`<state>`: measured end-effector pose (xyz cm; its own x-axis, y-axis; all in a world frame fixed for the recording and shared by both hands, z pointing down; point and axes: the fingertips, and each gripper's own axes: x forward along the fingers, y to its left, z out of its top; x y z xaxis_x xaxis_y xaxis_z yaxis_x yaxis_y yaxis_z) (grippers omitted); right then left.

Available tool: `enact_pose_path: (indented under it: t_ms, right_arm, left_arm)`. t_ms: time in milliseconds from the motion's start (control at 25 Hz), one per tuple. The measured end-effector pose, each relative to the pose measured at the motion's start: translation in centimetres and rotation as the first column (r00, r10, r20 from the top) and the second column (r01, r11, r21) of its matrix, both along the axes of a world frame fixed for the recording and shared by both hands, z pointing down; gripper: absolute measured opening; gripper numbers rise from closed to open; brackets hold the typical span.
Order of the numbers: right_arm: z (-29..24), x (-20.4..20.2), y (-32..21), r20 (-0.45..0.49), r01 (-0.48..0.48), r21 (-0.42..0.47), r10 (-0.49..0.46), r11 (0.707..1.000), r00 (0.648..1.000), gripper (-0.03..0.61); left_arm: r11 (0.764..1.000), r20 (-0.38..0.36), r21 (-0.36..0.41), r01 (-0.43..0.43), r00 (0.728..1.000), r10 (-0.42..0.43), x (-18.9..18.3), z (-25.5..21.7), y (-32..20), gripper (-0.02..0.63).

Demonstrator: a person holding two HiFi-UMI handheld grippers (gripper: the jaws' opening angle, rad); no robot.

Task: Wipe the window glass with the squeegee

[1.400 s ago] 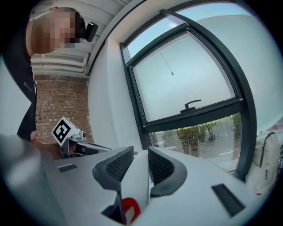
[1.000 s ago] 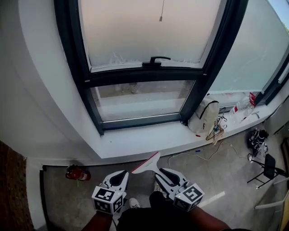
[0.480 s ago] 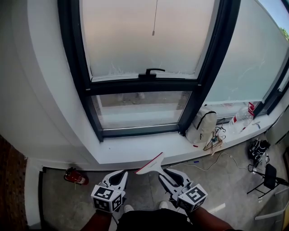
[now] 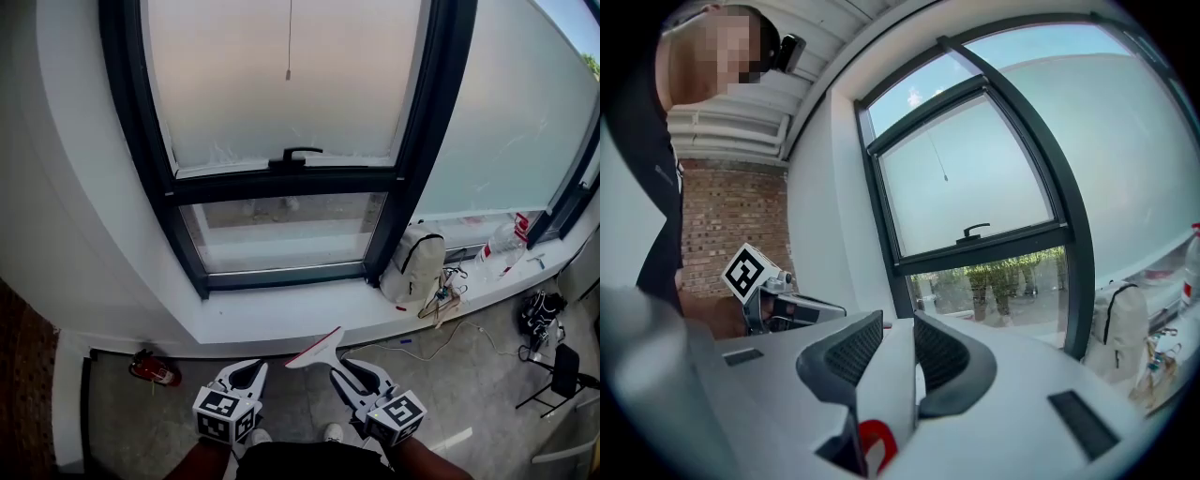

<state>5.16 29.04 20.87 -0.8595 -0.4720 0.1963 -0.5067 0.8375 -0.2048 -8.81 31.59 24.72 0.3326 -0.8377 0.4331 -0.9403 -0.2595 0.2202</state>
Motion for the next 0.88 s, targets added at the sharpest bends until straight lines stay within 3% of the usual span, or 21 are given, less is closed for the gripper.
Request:
enact_pose_path:
  t_ms: [240, 880]
  right_arm:
    - [-0.1, 0.9, -0.5, 0.028, -0.012, 0.005, 0.012, 1.000, 1.000, 0.092]
    - [-0.3, -0.5, -0.5, 0.023, -0.029, -0.011, 0.029, 1.000, 0.999, 0.092]
  left_arm:
    - [1.000, 0.007, -0.004, -0.004, 1.000, 0.004, 1.0, -0.2, -0.1, 0.000]
    - [1.000, -0.001, 0.000, 0.004, 1.000, -0.004, -0.5, -0.2, 0.2, 0.000]
